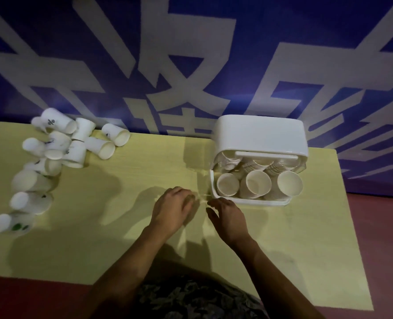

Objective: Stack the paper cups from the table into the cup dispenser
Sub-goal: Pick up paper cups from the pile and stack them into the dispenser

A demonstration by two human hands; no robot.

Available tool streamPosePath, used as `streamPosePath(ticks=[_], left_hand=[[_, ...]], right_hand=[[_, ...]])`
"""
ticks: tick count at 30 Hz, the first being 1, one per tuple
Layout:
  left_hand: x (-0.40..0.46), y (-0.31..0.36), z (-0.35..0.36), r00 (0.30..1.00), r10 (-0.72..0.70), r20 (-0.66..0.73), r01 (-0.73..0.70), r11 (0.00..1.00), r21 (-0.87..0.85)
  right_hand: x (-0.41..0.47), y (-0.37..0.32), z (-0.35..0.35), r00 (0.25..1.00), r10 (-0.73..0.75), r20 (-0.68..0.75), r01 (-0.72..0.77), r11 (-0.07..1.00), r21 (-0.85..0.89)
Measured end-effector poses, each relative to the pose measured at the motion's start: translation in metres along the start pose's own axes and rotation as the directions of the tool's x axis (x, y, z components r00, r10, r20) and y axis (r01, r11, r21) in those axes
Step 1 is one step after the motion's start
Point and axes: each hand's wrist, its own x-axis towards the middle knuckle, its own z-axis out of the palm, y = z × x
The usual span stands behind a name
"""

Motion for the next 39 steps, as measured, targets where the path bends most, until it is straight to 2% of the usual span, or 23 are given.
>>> streamPosePath(ticks=[4,11,18,21,23,26,30,33,35,37,39], left_hand=[[-0.029,-0.063,-0.031,0.991,-0.124,-0.058,0.124,0.992,0.005],[-0.069,-0.175,-0.089,0.944,-0.289,-0.156,0.279,0.957,-0.086],[-0.100,-0.297,-0.145,0.875,-0.413,-0.252,0.395,0.911,-0.121],[-0.113,-0.344,-0.164,0.817,-0.500,-0.288,0.492,0.864,-0.103],[-0.122,-0.371,-0.172,0.779,-0.566,-0.269,0.571,0.818,-0.067],[-0.131,-0.404,-0.175,0.762,-0.630,-0.151,0.629,0.775,-0.061],[-0.132,-0.434,-0.173,0.755,-0.655,-0.036,0.645,0.751,-0.139],[-0.131,-0.446,-0.173,0.783,-0.621,0.018,0.615,0.770,-0.169],[-0.132,-0.452,-0.170,0.801,-0.598,0.025,0.589,0.782,-0.203],[-0.131,-0.454,-0.172,0.789,-0.614,0.006,0.600,0.770,-0.217],[-0.130,-0.455,-0.176,0.784,-0.621,-0.018,0.598,0.762,-0.249]], right_hand=[[0.010,-0.048,0.024,0.997,-0.068,0.043,0.068,0.998,-0.004],[0.022,-0.149,0.088,0.985,-0.139,0.097,0.142,0.990,-0.025],[0.034,-0.256,0.157,0.969,-0.174,0.173,0.180,0.984,-0.016],[0.045,-0.298,0.183,0.952,-0.204,0.227,0.212,0.977,-0.012],[0.055,-0.324,0.199,0.936,-0.221,0.275,0.234,0.972,-0.017],[0.069,-0.362,0.224,0.898,-0.258,0.356,0.290,0.956,-0.038],[0.091,-0.407,0.253,0.839,-0.343,0.423,0.430,0.894,-0.128],[0.105,-0.429,0.275,0.786,-0.378,0.489,0.507,0.846,-0.162],[0.111,-0.439,0.288,0.738,-0.367,0.566,0.549,0.814,-0.189],[0.115,-0.447,0.297,0.708,-0.323,0.628,0.573,0.782,-0.244],[0.115,-0.449,0.303,0.726,-0.310,0.614,0.572,0.767,-0.290]])
